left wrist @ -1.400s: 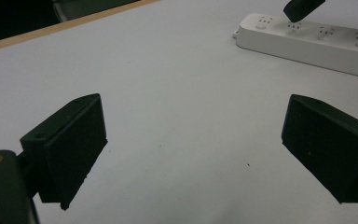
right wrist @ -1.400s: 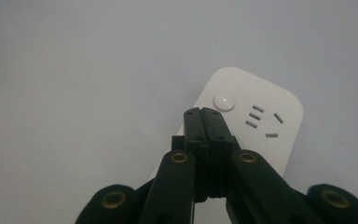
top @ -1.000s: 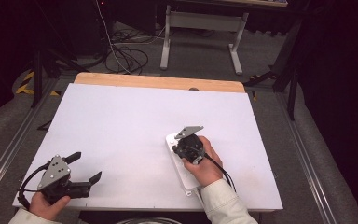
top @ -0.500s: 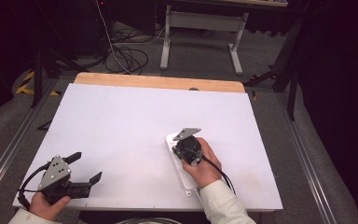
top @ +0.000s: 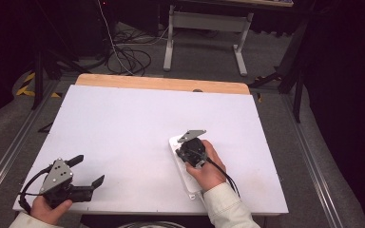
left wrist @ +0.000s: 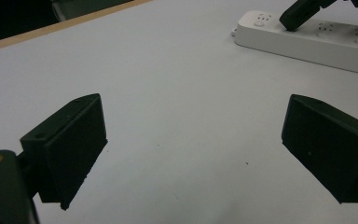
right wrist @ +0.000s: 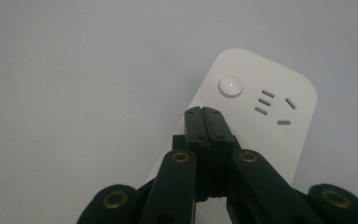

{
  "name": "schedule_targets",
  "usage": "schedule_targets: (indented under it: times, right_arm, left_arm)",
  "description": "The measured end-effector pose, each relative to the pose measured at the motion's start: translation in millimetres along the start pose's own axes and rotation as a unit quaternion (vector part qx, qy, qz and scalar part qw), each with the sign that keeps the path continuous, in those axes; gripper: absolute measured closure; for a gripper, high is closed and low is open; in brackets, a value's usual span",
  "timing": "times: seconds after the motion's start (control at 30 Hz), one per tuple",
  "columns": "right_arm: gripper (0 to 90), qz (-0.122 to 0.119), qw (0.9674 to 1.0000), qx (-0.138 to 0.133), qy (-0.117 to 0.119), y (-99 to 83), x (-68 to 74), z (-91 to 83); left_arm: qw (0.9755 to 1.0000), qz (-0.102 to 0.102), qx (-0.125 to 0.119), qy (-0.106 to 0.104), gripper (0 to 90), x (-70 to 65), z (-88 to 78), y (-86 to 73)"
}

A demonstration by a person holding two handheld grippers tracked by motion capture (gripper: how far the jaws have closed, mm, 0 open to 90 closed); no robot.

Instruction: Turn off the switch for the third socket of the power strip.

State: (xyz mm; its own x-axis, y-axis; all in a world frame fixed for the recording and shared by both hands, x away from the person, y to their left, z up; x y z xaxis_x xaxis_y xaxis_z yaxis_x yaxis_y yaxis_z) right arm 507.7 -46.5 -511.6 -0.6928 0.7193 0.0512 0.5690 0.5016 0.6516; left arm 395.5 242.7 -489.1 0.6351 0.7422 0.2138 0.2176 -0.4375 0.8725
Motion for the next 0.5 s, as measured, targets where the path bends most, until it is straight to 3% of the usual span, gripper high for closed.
schedule_targets:
  times: [0.5]
  right_arm:
    - [90.0, 0.004, 1.0, 0.0, 0.0, -1.0, 0.2, 0.3]
  left_arm:
    - [1.0, 0.002, 0.0, -0.001, 7.0, -0.2, 0.0, 0.1]
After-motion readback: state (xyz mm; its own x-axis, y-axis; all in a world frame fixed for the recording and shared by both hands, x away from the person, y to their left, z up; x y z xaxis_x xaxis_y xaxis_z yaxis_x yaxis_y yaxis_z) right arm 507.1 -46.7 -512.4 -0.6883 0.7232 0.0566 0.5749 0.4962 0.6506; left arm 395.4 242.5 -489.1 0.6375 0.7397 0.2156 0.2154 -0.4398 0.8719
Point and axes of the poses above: each handheld gripper's, and its own axes: z roughly forward along the jaws, y roughly out of its top, x roughly to its left, the point moved 8 cm from there along z, roughly forward along the jaws, and after that the axes turned 9 degrees about z, right-handed, at the moved point
